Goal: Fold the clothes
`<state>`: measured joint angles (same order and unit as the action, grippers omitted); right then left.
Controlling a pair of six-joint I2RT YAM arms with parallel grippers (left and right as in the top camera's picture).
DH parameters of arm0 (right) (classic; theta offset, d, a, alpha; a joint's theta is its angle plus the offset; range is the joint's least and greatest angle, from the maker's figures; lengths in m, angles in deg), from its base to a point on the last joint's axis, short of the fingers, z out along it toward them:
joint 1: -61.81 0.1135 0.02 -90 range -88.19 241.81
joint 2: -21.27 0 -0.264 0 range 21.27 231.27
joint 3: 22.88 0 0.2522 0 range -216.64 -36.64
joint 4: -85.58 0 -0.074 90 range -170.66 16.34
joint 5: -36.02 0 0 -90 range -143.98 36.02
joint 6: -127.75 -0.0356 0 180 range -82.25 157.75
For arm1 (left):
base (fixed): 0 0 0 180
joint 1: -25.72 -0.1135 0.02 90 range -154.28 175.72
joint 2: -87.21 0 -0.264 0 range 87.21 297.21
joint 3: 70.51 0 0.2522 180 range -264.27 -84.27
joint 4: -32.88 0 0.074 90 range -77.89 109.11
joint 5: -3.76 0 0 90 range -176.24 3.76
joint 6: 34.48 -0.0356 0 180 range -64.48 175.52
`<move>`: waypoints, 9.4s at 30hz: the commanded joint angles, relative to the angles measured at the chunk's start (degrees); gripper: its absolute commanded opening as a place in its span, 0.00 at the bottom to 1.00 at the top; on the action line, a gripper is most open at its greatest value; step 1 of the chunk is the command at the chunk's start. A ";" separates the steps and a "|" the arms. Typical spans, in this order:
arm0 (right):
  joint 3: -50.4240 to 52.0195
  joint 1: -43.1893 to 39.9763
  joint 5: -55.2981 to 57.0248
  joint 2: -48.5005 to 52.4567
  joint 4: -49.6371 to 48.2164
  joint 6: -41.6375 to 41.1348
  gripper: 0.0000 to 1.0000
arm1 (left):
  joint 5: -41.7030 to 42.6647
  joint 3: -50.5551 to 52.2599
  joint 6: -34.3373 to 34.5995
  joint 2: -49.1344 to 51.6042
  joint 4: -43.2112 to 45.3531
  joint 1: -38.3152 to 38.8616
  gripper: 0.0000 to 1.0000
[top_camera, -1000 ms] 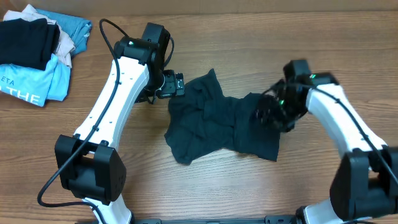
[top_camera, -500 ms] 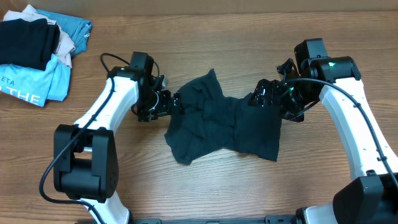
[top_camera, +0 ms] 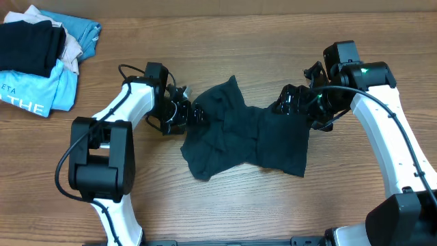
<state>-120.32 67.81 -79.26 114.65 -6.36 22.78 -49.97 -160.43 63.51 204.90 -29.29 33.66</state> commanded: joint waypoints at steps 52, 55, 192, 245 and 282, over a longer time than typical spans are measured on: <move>19.06 1.84 6.16 0.17 -24.30 -8.70 1.00 | -35.36 -45.55 16.96 8.20 -47.58 8.70 0.04; 21.05 1.81 6.16 0.17 -25.03 -8.68 1.00 | -39.39 -45.55 21.38 8.22 -47.52 16.37 0.04; 11.87 13.40 34.77 9.51 -19.12 -16.52 0.53 | -30.01 -57.16 13.81 -3.69 -48.39 -1.42 1.00; -0.63 -9.14 6.56 2.54 -9.94 -7.04 1.00 | -24.50 -54.73 2.71 -2.43 -47.17 1.33 1.00; 15.17 -1.05 -6.88 10.32 -25.92 -6.38 0.14 | -12.48 -39.69 7.63 22.45 -34.34 24.09 0.04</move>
<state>-105.41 65.58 -86.56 124.62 -31.04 17.58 -59.09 -200.43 70.62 226.51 -61.66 58.78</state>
